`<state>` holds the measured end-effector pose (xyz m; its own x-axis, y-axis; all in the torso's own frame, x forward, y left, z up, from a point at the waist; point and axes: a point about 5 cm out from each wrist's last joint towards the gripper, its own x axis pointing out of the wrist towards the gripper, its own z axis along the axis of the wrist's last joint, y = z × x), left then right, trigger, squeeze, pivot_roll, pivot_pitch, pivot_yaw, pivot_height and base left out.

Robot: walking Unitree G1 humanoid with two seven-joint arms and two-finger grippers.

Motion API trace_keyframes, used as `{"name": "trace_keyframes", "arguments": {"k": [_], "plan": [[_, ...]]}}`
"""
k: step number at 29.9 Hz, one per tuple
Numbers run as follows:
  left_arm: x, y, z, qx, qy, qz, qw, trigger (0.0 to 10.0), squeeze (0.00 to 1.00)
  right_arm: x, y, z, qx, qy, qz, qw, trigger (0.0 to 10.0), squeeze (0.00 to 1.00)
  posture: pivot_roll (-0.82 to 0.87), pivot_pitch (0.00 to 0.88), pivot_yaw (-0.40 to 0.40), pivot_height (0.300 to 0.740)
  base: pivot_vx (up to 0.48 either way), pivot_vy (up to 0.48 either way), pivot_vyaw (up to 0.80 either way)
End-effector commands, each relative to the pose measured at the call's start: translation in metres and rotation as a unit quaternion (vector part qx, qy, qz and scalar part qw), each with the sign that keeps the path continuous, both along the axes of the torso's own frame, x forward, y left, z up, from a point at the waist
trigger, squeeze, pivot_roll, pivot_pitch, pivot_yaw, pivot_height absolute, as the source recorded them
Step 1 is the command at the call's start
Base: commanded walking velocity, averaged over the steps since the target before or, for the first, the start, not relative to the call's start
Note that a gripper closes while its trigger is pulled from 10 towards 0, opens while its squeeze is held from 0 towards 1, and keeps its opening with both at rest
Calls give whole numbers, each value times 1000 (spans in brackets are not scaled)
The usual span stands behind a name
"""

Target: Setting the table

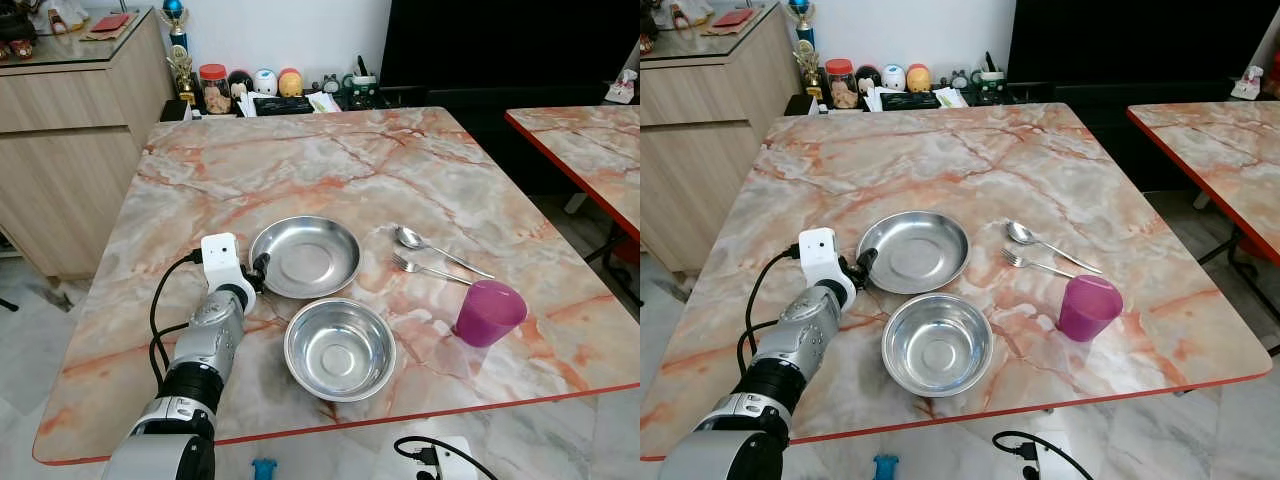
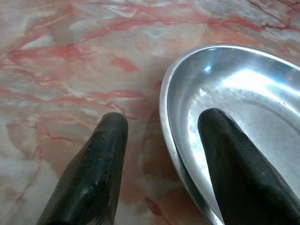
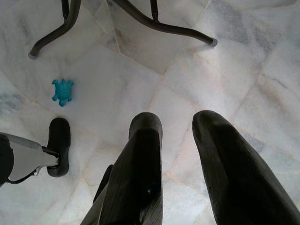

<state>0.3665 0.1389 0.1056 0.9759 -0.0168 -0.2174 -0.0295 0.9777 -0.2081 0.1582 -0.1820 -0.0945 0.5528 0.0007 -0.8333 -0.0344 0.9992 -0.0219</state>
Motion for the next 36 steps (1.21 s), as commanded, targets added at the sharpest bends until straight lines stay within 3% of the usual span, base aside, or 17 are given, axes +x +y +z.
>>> {"name": "trace_keyframes", "arguments": {"k": [1,36], "plan": [[2,1,3,7,-4,7,1000,10000,0,0,0,0,-2,1,1,1000,10000,0,103,0,-19,740,0,0,0],[2,-7,-4,22,7,-17,1000,10000,0,0,0,0,-2,1,3,1000,10000,0,106,0,-18,740,0,0,0]]}}
